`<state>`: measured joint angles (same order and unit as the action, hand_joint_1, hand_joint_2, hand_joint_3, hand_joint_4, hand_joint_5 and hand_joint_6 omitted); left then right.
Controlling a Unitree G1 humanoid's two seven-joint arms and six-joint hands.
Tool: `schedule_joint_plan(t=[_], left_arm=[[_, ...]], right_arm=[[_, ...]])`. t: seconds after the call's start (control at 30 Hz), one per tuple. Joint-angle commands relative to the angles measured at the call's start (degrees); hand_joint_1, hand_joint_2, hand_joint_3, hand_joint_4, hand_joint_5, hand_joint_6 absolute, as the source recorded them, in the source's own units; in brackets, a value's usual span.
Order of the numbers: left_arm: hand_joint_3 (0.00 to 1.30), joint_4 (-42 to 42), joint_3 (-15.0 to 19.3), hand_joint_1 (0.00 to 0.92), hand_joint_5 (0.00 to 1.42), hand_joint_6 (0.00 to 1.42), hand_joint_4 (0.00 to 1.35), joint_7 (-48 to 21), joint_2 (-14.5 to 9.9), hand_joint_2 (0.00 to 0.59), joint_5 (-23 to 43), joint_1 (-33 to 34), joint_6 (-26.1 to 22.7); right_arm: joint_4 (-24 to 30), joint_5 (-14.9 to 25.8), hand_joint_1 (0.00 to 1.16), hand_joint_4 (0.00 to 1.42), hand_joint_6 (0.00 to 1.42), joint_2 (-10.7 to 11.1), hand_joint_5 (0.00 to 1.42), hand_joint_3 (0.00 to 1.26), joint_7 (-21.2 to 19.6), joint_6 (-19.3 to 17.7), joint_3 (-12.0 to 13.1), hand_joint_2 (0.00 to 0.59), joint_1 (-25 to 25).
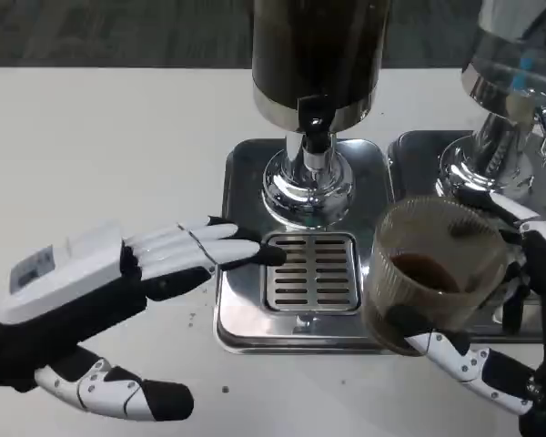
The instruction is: Grasp the cup under the faucet to collect the drink, then remove the cup.
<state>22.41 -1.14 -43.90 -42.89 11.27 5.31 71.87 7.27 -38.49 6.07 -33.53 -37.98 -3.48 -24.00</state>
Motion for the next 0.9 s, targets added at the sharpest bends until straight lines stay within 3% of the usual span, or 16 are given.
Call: schedule_joint_plan(t=[0.03, 0.9], left_arm=[[0.13, -1.0, -0.7, 0.0, 0.09, 0.07, 0.1, 0.9, -1.5, 0.174, 1.5, -0.6, 0.7], [0.14, -3.2, -1.3, 0.0, 0.09, 0.07, 0.1, 0.8, -2.9, 0.174, 3.9, -2.2, 0.3]], right_arm=[[2.4, 1.3, 0.65, 0.84, 1.32, -0.4, 1.0, 0.69, -1.0, -2.6, 0.5, 0.24, -0.5], [4.4, 1.4, 0.65, 0.85, 1.32, -1.1, 1.01, 0.71, -0.3, -3.4, 1.1, 0.24, -2.9]])
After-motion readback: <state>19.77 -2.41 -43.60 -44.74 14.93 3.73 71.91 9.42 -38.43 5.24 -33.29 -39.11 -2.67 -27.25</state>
